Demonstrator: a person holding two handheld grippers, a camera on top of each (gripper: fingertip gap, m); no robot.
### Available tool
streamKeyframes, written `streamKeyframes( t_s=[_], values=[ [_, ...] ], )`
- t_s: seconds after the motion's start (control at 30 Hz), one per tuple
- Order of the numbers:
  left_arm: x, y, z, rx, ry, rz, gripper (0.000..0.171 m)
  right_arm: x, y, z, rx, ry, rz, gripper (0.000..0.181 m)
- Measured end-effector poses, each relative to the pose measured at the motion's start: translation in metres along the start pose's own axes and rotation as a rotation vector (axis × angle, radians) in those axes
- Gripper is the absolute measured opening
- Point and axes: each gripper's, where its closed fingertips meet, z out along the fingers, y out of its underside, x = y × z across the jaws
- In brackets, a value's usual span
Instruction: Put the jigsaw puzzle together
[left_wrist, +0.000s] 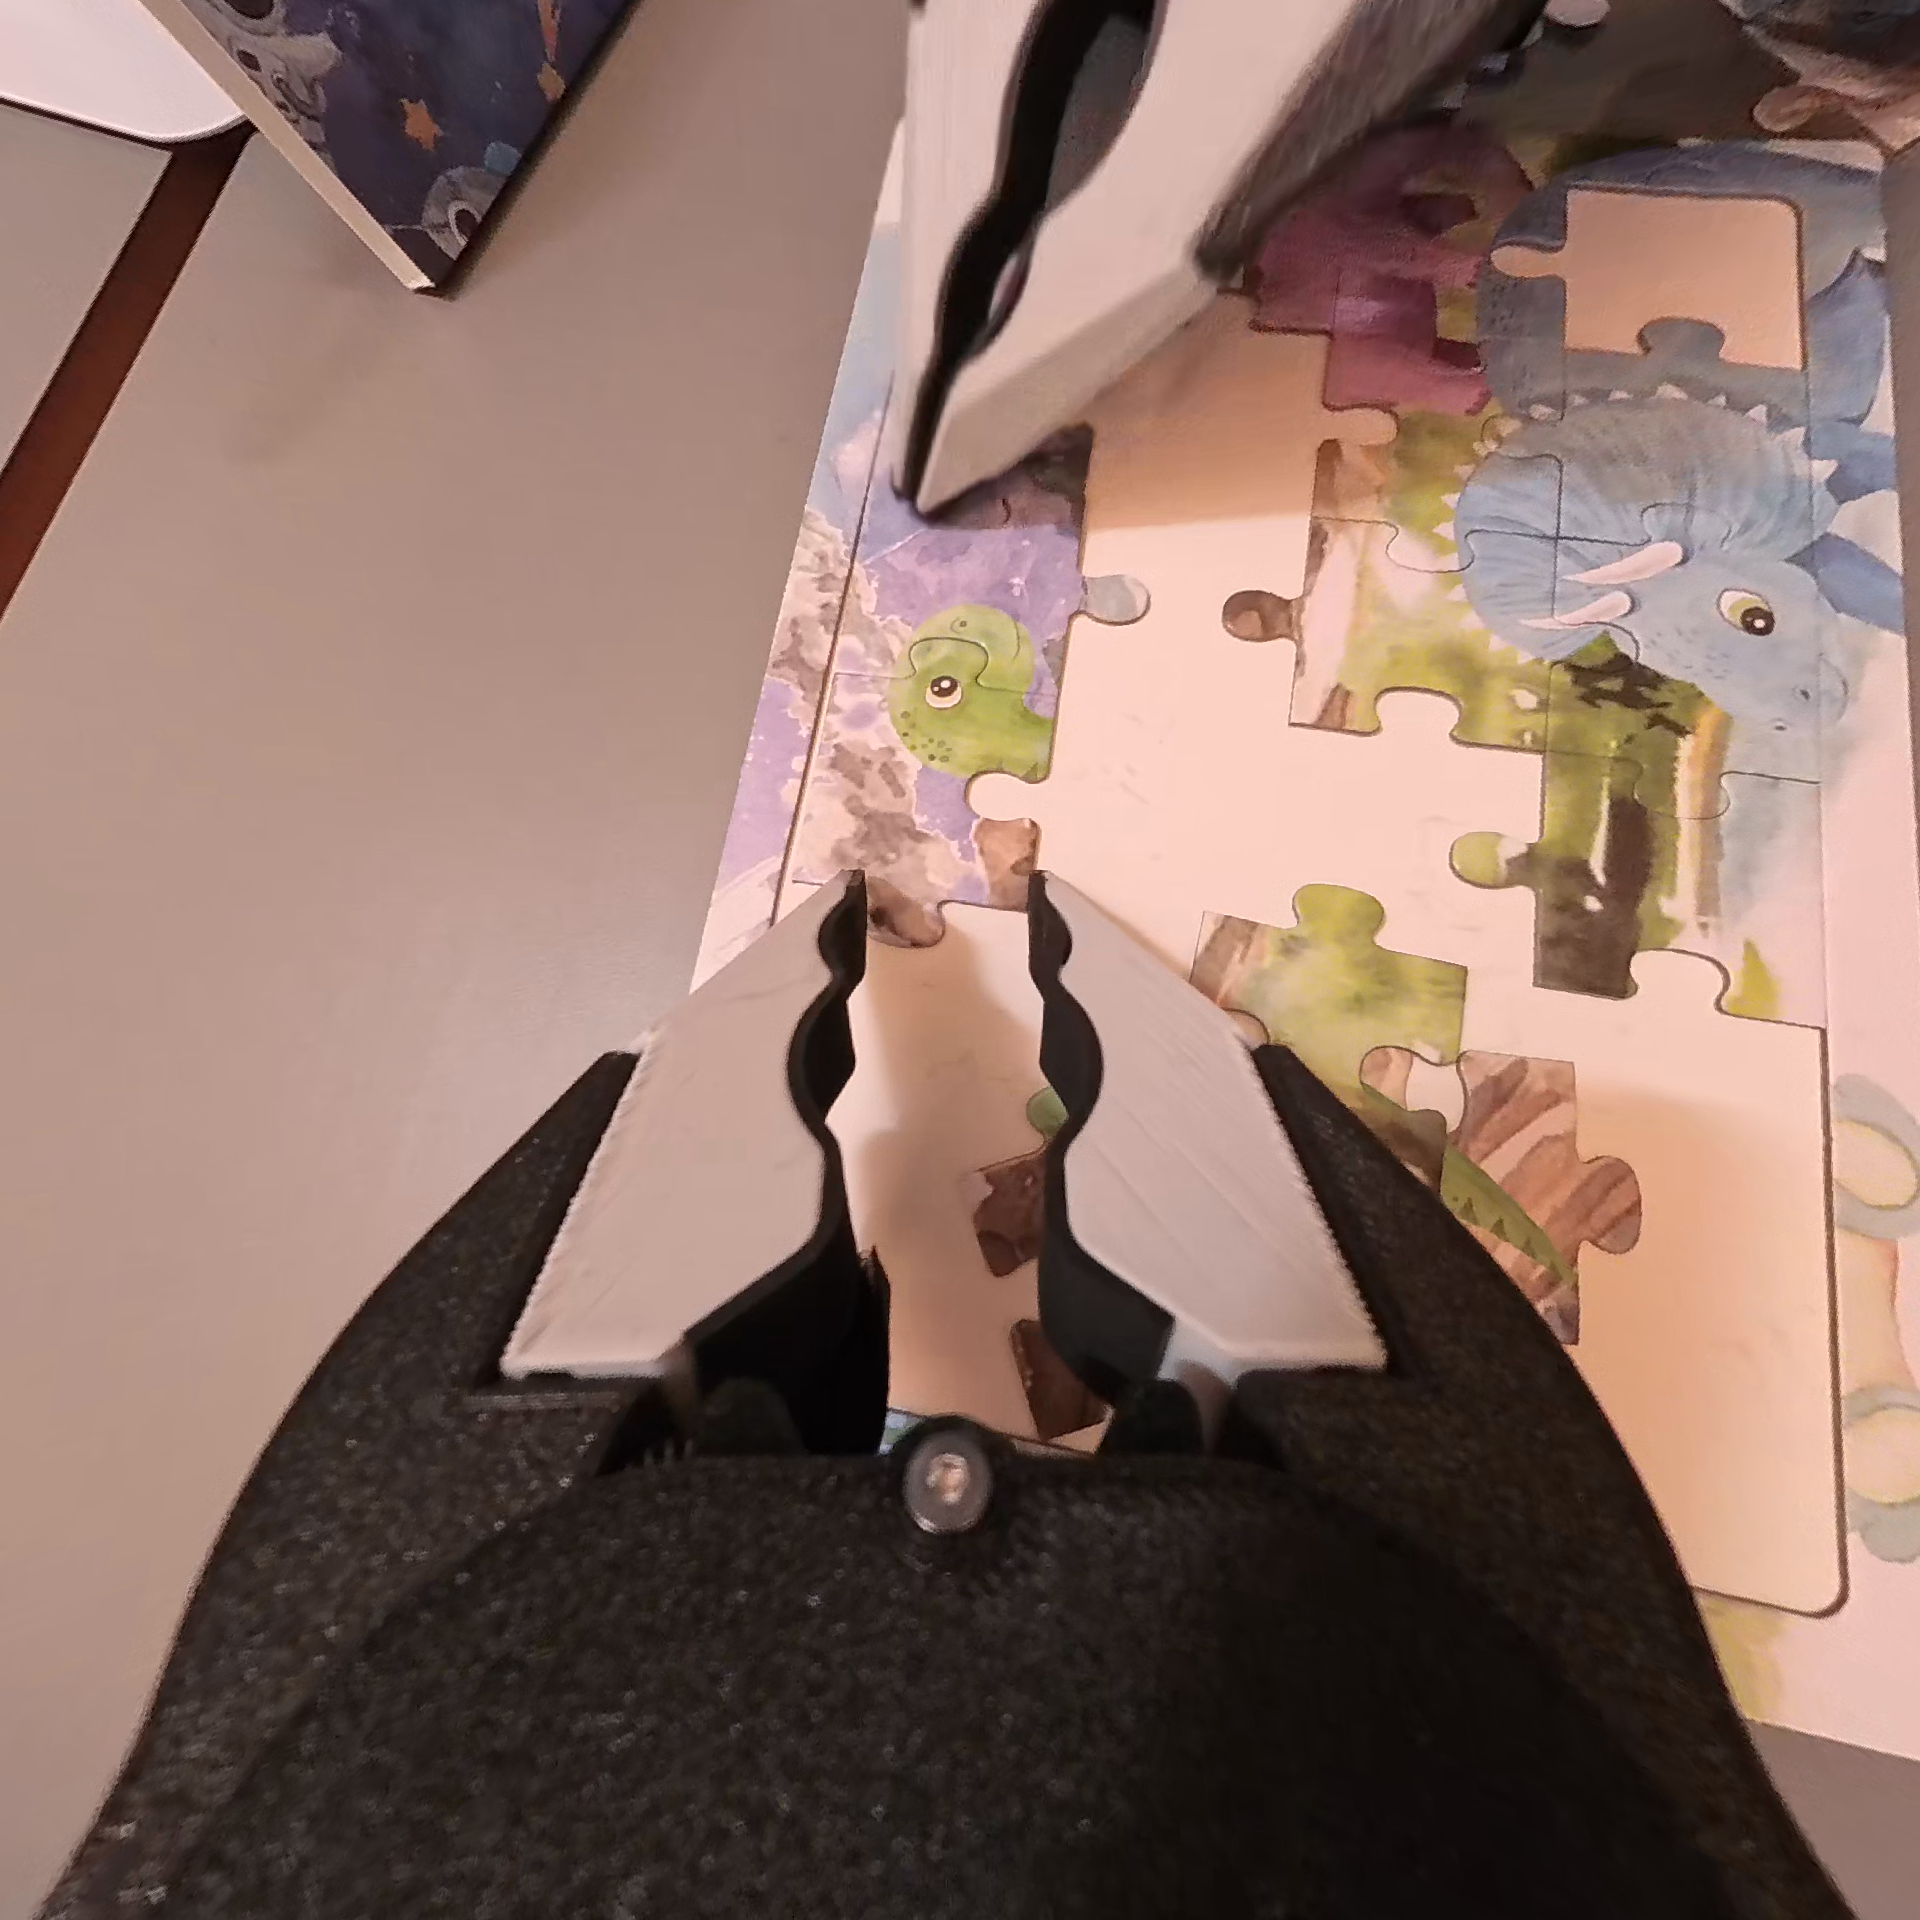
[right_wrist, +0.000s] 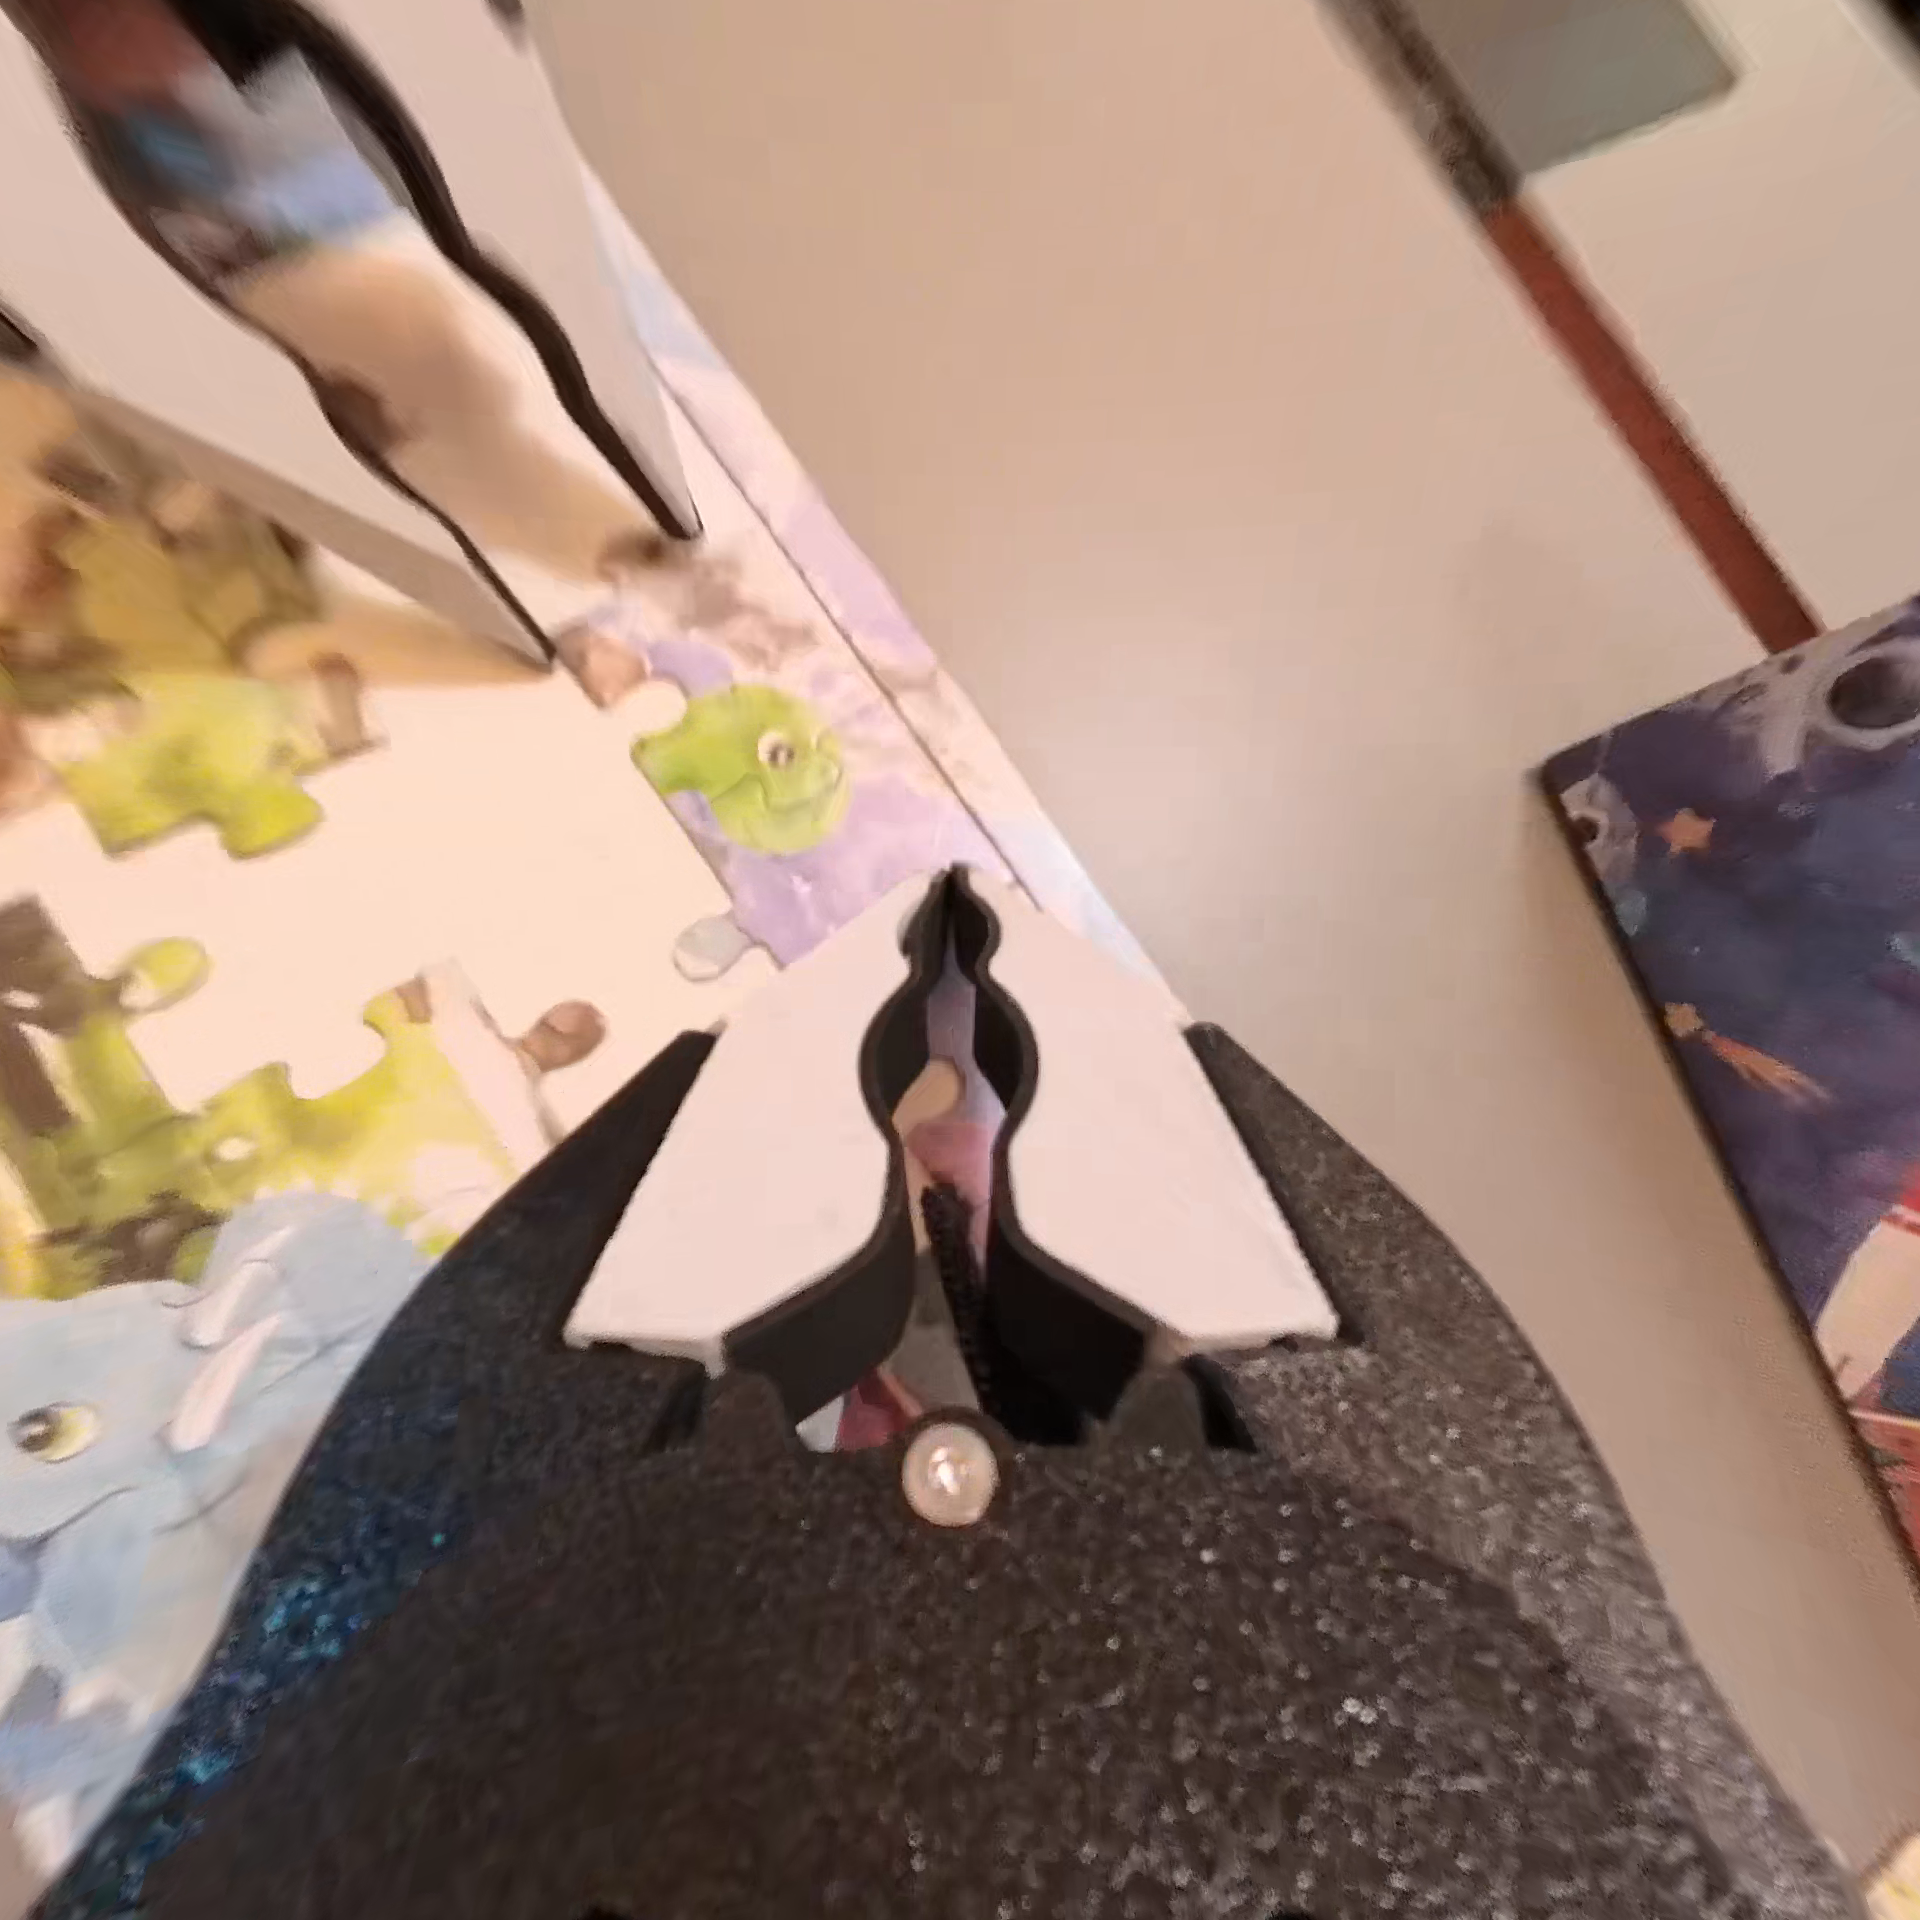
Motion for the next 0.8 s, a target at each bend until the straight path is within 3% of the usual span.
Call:
streamKeyframes(
  t_s=[0.13,0.33,0.47,0.67,0.8],
  values=[
    [0.000,0.000,0.000,0.001,0.000,-0.004,0.032,0.000,0.001,0.001,0.007,-0.055,0.098,0.000],
    [0.000,0.000,0.000,-0.001,-0.001,-0.003,0.032,-0.004,-0.009,-0.013,0.049,-0.074,0.053,0.000],
    [0.000,0.001,0.000,0.002,0.011,-0.021,0.031,-0.018,0.010,-0.008,-0.037,-0.124,0.020,0.001],
    [0.001,0.002,-0.002,0.008,0.045,-0.071,0.032,-0.017,0.004,-0.009,-0.007,-0.124,0.028,0.000],
    [0.007,-0.016,-0.013,0.105,0.123,-0.130,0.031,-0.034,-0.013,-0.017,0.069,-0.202,0.020,0.000]
  ],
)
